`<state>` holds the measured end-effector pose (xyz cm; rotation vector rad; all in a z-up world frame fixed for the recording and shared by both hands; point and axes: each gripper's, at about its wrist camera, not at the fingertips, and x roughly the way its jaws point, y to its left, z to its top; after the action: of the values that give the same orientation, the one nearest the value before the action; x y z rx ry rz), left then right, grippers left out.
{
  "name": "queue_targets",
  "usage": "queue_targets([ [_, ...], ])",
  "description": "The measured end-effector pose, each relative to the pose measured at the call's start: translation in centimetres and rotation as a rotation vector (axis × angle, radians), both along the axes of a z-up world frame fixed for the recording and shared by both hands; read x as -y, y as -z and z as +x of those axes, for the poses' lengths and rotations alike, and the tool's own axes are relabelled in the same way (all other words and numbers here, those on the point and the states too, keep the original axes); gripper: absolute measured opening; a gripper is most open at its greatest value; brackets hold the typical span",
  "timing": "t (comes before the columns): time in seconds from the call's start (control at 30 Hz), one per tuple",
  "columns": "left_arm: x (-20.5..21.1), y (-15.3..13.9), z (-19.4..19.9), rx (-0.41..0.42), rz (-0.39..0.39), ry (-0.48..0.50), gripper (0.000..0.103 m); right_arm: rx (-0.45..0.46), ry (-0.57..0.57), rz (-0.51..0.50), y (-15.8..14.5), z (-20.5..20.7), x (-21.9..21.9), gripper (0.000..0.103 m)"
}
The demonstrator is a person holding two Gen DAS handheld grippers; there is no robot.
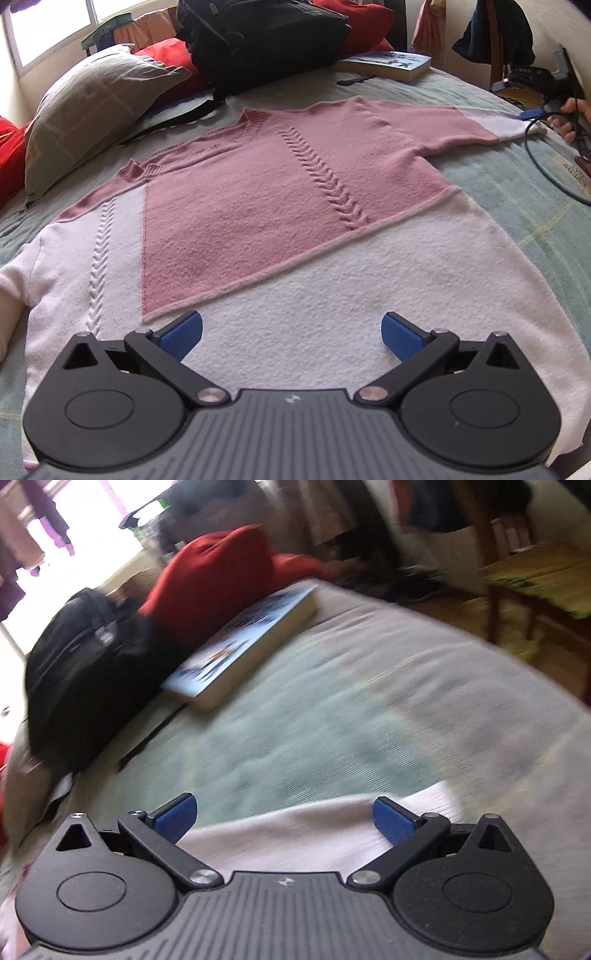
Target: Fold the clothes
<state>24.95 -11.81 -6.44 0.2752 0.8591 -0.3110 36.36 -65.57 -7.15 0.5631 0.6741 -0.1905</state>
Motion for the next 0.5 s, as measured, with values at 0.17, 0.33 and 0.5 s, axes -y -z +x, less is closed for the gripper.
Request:
queue_targets([
  [0.17,-0.5,0.0,0.0,0.002,-0.014,-0.009,0.102,0.043,-0.091,0.093,-0.1,-1.3,-0.4,0.103],
  [0.33,-0.9,0.0,-0.3,0.001,-0.016,-0.004,0.102,-0.053,-0.05,-0.016,0.8,-1.6,-0.2,0.103],
  [0.5,-1.5,-0.1,-0.2,0.006,-0.03,-0.029,0.102,-0.066,-0.006,-0.086,-0.3,-2.2,-1.1,0.103],
])
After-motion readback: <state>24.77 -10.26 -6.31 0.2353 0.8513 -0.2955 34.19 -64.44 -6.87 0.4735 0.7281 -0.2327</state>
